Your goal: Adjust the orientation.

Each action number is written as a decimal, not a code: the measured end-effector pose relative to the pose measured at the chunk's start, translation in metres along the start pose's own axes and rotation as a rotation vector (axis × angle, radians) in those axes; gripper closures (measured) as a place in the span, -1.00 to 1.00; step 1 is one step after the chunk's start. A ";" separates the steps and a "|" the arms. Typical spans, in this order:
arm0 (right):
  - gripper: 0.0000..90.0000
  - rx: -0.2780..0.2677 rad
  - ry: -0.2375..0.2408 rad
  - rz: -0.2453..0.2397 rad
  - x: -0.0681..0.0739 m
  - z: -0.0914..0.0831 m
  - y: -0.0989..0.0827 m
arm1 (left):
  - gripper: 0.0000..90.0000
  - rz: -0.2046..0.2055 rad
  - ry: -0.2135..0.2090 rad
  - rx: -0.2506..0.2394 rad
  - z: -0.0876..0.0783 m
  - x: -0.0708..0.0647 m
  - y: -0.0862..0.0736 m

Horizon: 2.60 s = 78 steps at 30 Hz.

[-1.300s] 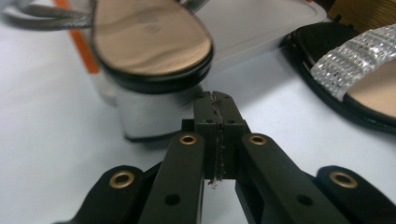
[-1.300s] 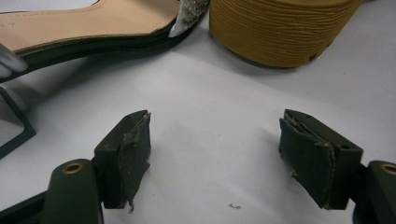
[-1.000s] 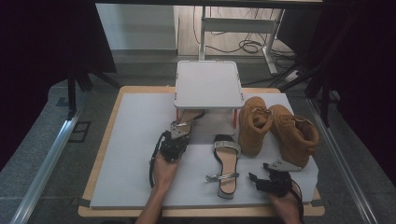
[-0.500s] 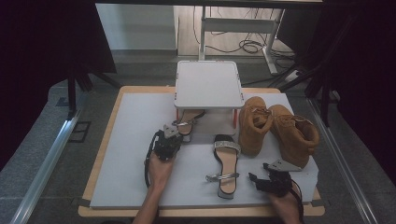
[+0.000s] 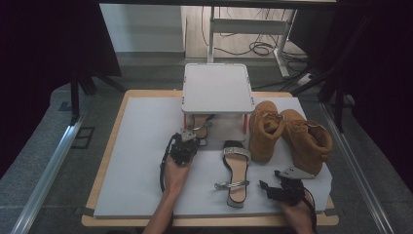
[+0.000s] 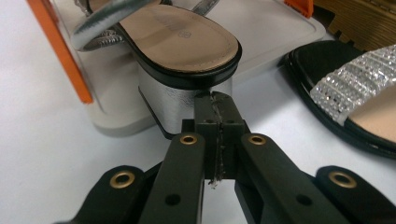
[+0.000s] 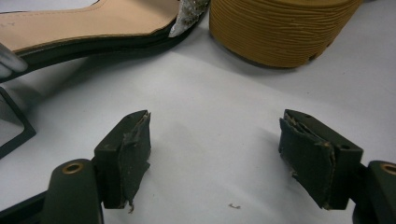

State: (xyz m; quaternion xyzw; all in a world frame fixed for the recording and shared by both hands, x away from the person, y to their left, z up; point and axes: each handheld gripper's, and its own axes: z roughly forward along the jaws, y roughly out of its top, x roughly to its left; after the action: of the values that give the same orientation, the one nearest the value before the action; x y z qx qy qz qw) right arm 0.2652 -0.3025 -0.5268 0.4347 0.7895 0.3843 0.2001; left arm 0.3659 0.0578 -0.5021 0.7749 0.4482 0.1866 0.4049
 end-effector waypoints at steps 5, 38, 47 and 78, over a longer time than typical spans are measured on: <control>-0.44 0.000 0.000 0.000 0.000 0.000 0.000 | 1.00 0.004 0.007 -0.002 0.007 0.000 0.005; -0.44 -0.001 0.002 0.002 0.000 0.000 0.000 | 1.00 -0.029 0.029 0.006 0.029 0.011 0.018; -0.44 -0.001 0.002 0.003 0.000 0.000 0.000 | 0.93 -0.027 0.030 0.004 0.024 0.009 0.019; -0.44 0.000 0.001 0.001 0.000 0.000 0.000 | -0.67 0.118 -0.151 0.041 -0.003 0.005 0.009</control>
State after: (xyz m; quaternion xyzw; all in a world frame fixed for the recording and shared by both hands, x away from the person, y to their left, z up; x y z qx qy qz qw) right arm 0.2651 -0.3026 -0.5268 0.4350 0.7893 0.3847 0.1997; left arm 0.3717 0.0608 -0.4936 0.8199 0.3737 0.1419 0.4098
